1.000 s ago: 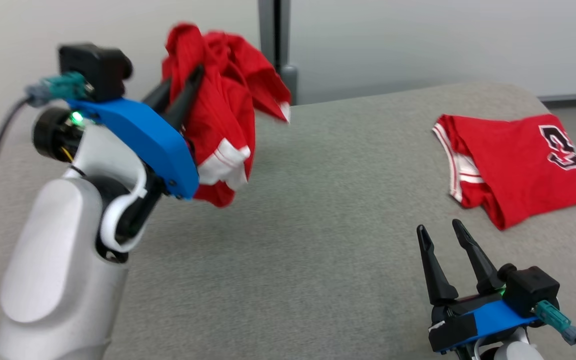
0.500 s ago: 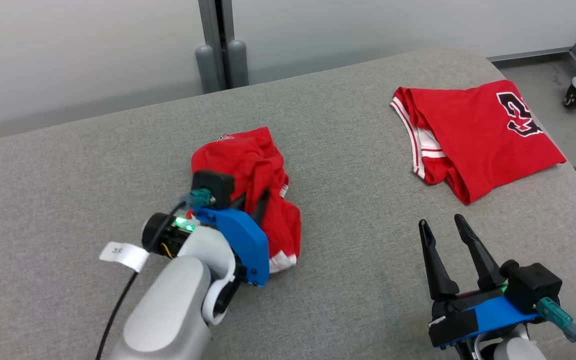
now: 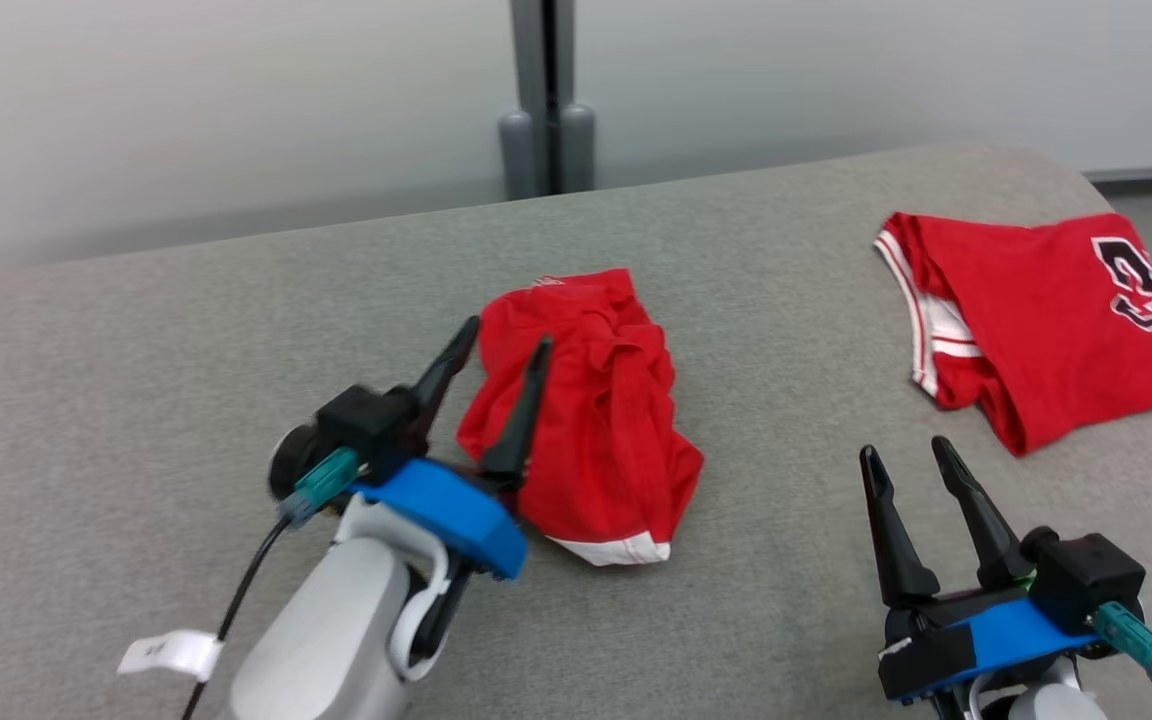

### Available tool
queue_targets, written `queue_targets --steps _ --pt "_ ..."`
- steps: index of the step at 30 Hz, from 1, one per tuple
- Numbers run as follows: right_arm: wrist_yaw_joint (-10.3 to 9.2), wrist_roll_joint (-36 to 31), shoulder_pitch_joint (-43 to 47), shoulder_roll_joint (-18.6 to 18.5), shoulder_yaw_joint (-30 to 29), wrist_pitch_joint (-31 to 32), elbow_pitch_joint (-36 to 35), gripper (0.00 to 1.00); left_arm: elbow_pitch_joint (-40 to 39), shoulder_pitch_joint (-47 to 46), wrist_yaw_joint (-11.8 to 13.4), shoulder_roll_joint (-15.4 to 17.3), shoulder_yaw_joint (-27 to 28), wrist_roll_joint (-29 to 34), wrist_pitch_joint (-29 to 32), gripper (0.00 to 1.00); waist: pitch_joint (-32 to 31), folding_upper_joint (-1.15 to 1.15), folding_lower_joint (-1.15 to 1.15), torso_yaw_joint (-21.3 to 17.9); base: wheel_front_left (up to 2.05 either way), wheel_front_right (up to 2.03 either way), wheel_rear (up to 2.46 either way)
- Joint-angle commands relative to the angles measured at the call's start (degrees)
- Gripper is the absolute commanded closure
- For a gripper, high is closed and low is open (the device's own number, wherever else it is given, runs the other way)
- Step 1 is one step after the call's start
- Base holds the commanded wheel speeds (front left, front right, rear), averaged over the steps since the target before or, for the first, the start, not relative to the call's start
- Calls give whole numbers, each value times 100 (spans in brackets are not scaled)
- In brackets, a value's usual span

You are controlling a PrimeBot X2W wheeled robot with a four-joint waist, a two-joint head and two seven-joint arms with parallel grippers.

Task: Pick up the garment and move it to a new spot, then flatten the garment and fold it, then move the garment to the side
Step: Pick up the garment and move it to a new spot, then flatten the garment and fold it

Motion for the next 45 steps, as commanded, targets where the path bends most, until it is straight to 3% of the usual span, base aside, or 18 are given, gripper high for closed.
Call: queue_targets --steps 1,8,19,28,45 --pt "0 -26 102 -39 -22 33 -47 0 -101 178 -6 120 105 -12 -120 0 -11 0 0 128 0 0 0" --pt "0 -71 392 -66 -253 188 -231 0 -727 996 149 473 785 52 -253 0 -262 0 0 533 0 0 0" --pt "0 -67 760 -39 -401 396 -423 0 -1141 2027 341 678 1793 260 -259 0 -633 0 0 899 0 0 0" --pt "0 -24 869 26 -425 576 -470 0 -989 2365 445 886 2003 454 -259 0 -738 0 0 1009 0 0 0" --pt "0 -28 830 107 -361 624 -458 0 -1038 2316 441 792 2042 384 -260 0 -728 0 0 1039 0 0 0"
